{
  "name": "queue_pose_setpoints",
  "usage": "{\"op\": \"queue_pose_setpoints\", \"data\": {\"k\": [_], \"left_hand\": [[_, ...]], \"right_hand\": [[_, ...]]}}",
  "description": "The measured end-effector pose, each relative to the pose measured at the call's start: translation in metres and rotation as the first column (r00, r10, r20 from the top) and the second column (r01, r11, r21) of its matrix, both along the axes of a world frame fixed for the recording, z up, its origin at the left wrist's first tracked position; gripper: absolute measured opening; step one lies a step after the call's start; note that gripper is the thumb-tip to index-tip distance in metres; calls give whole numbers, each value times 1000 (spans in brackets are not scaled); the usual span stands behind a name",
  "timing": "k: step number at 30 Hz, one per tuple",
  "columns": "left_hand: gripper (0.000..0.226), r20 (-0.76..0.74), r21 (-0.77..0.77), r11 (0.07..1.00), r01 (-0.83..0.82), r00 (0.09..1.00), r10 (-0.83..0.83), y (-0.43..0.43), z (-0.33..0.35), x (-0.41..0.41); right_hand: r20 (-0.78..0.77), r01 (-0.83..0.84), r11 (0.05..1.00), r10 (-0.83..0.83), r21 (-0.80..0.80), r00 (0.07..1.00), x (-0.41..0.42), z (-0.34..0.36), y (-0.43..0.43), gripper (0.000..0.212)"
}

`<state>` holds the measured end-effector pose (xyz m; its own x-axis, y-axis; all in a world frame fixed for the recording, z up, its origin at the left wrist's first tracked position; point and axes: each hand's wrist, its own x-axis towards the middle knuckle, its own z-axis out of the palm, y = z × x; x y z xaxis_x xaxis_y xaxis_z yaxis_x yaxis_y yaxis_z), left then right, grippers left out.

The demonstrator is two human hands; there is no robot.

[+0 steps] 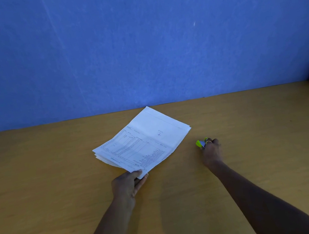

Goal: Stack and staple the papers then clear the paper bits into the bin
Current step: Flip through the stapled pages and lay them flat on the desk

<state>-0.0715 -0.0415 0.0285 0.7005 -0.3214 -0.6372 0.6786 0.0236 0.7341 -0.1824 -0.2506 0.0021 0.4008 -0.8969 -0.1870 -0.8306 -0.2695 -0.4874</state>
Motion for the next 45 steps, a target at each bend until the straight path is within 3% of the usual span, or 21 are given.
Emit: {"op": "queue_pose_setpoints", "data": {"k": [5,15,18,22,25,28,30,34,38,40,45], "left_hand": [[10,-2,16,1000,3,1000,-3,0,-1,2],[11,23,20,1000,-1,1000,0,0,3,5],[10,39,22,1000,-18,999,18,0,5,6],[9,92,14,999,-30,995,28,0,8,8],[11,181,36,998,-60,982,52,0,12,10],[11,274,48,995,-92,959,75,0,19,13],[11,341,37,995,-91,937,73,1,27,12],[21,465,23,996,-91,883,71,4,42,12],[18,582,25,993,-113,810,78,7,49,13],[14,649,64,989,-133,758,60,7,50,12],[30,732,59,985,-161,678,67,15,53,14]], "right_hand": [[-95,9,997,-17,-76,995,0,-5,-3,45],[-90,28,990,-40,-139,995,-4,-11,-15,40],[-102,20,966,-48,-256,994,-1,-14,-11,42],[53,-201,905,238,-376,970,16,-3,15,32],[152,-447,809,532,-381,833,31,12,43,39],[72,-621,675,698,-399,713,43,18,68,40],[57,-618,630,721,-471,691,48,18,84,28],[127,-519,633,695,-575,708,52,19,107,13],[256,-441,686,667,-579,700,56,30,129,8],[294,-437,714,652,-547,699,57,35,142,11],[358,-464,790,602,-401,714,61,50,166,17]]}}
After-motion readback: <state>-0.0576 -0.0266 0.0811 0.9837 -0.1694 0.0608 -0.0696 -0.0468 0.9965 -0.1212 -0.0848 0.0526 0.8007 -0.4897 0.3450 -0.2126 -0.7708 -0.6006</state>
